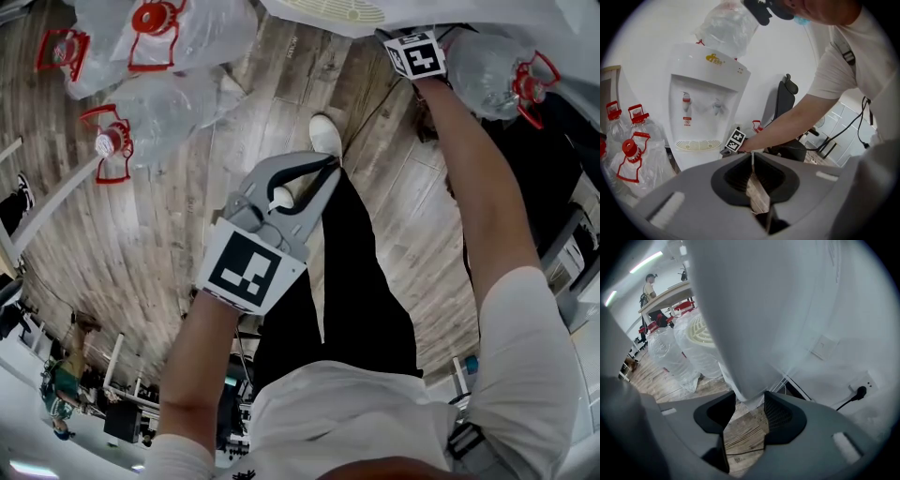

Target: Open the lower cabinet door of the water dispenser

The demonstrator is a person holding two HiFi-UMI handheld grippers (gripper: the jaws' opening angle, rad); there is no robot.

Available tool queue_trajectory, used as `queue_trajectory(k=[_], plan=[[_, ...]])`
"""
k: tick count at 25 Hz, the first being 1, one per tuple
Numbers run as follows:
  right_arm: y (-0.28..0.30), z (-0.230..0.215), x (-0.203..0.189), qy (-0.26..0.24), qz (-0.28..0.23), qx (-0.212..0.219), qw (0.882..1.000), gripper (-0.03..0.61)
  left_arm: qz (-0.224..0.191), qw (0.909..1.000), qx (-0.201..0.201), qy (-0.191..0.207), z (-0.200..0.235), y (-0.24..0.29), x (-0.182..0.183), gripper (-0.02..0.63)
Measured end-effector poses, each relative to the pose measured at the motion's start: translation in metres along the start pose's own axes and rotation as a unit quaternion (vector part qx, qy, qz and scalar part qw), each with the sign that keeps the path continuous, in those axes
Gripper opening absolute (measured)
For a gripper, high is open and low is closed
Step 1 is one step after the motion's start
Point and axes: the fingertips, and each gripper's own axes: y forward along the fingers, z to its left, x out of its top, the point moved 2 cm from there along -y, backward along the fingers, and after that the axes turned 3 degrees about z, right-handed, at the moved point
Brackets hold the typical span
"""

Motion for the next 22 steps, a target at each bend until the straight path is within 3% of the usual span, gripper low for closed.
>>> queue_trajectory(k=[22], plan=[[-0.014, 0.093, -0.040, -0.021, 0.042, 0.012, 0.999, 0.173, -0.021, 0.9994, 0.027, 0.003, -0.012, -0.051, -0.013, 0.058]])
